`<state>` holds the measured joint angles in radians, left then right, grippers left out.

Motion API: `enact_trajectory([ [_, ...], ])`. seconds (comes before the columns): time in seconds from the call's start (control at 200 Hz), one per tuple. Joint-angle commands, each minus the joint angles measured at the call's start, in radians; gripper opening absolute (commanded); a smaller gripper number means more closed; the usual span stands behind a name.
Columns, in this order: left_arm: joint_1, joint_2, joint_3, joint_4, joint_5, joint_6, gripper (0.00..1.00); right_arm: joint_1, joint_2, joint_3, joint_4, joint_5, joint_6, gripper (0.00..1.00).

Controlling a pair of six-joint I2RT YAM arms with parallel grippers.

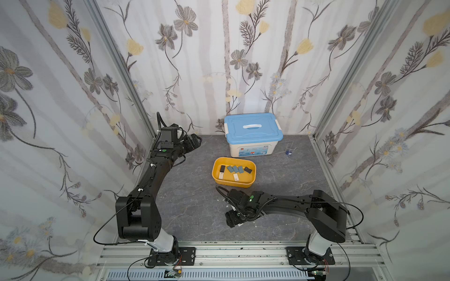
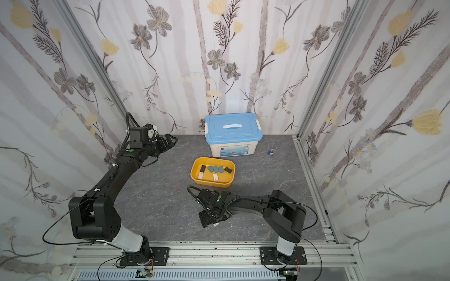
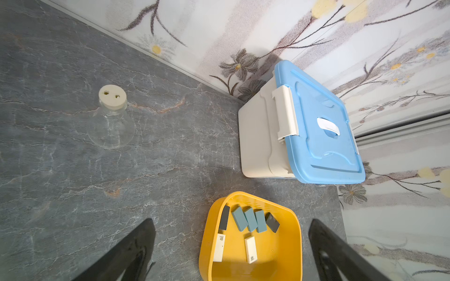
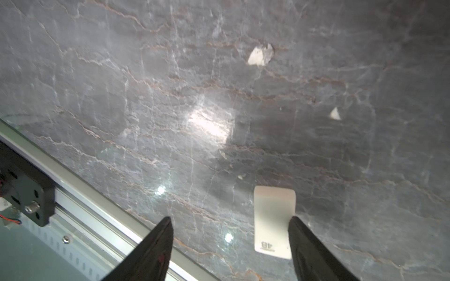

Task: Put the eraser in the storage box
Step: Pick up the eraser from the center of the board.

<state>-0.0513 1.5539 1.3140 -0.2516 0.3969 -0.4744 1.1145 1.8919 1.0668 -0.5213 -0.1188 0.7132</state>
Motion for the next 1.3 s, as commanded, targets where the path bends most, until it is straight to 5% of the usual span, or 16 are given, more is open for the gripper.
enact_trajectory([
  [0.0, 0.001, -0.011, -0.008, 0.039, 0.006, -0.005, 1.00, 0.018, 0.003, 0.013, -0.049, 0.097, -0.004, 0.76],
  [0.445, 0.001, -0.014, -0.016, 0.043, 0.001, -0.004, 1.00, 0.028, 0.042, 0.013, -0.042, 0.130, -0.020, 0.72],
  [0.724, 0.001, -0.014, -0.015, 0.038, -0.003, -0.002, 1.00, 0.029, 0.049, 0.013, -0.039, 0.129, -0.029, 0.41],
  [0.909, 0.001, -0.013, -0.015, 0.037, -0.006, -0.001, 1.00, 0.030, 0.040, 0.016, -0.041, 0.147, -0.031, 0.29],
  [1.294, 0.001, 0.005, 0.025, 0.015, -0.021, 0.005, 1.00, -0.049, -0.062, 0.162, -0.134, 0.304, -0.077, 0.27],
])
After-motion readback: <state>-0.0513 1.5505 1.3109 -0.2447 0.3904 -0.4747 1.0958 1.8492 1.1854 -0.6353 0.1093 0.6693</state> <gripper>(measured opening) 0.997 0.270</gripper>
